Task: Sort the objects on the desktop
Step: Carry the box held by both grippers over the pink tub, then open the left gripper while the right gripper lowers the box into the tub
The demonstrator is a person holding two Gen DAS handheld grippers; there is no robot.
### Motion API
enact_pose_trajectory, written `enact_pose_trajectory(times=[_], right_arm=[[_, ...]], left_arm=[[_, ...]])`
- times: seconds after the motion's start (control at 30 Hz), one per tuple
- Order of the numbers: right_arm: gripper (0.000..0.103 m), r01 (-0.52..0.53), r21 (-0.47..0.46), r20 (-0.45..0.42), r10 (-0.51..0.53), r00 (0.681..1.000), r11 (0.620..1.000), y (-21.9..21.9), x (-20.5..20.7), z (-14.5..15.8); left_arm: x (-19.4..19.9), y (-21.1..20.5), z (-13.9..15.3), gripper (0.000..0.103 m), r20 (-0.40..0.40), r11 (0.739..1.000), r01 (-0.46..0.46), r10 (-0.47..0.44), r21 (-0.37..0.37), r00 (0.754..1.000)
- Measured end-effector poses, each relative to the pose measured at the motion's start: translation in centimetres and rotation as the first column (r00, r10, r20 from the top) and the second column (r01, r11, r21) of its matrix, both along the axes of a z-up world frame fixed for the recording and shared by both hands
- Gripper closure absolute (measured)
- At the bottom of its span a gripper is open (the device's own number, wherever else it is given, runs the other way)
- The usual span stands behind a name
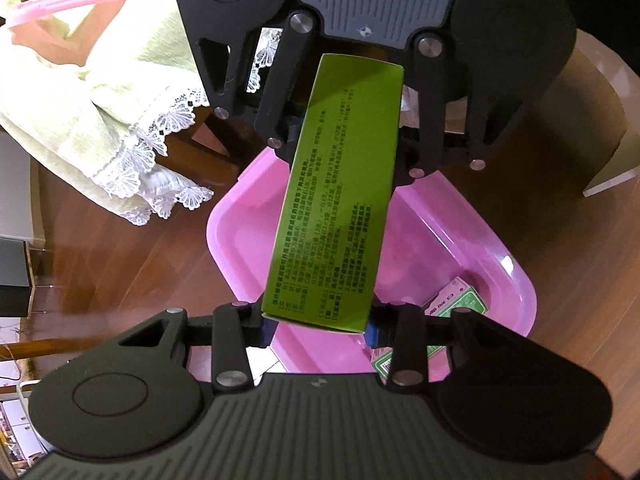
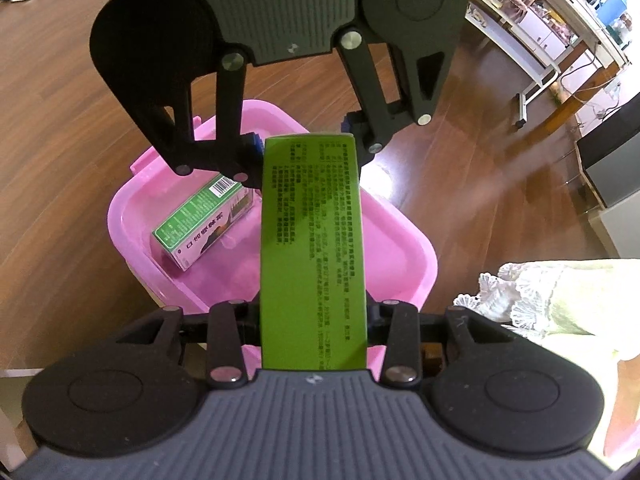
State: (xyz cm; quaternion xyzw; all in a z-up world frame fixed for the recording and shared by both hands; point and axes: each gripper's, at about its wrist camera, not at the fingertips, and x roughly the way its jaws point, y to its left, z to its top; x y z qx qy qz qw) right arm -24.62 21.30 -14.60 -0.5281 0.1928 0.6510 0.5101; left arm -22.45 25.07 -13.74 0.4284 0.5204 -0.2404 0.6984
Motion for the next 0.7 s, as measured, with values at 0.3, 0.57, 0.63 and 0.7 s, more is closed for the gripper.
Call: enact_pose_trajectory(times=[0.3, 0.57, 0.63, 0.7], right_arm=[[0.068, -0.021, 0.004, -0.019, 0.022, 1.000, 1.000, 0.5, -0.3, -1.0], [0.068, -0.039, 0.011, -0.032, 0.039, 0.999, 0.999, 0.7, -0.6, -1.6], [0.068, -0.034, 0.012, -0.043, 0.035, 0.998, 0.999, 0.8, -0.6, -1.7], [0.068, -0.024, 0.009, -0.066, 0.024, 0.998, 1.000, 1.2, -0.4, -1.7]], left_arm=[[0.2, 0.9, -1.3, 0.058, -0.017, 0.999, -0.005, 0.005, -0.032, 1.000], [0.3, 1.4, -2.2, 0.058, -0.026, 0.999, -0.013, 0.012, -0.044, 1.000], [0.3, 1.7, -2.4, 0.057, -0.027, 0.999, -0.025, 0.024, -0.047, 0.999], [0.8, 2.3, -2.9, 0.056, -0.028, 0.998, -0.039, 0.038, -0.052, 0.999]])
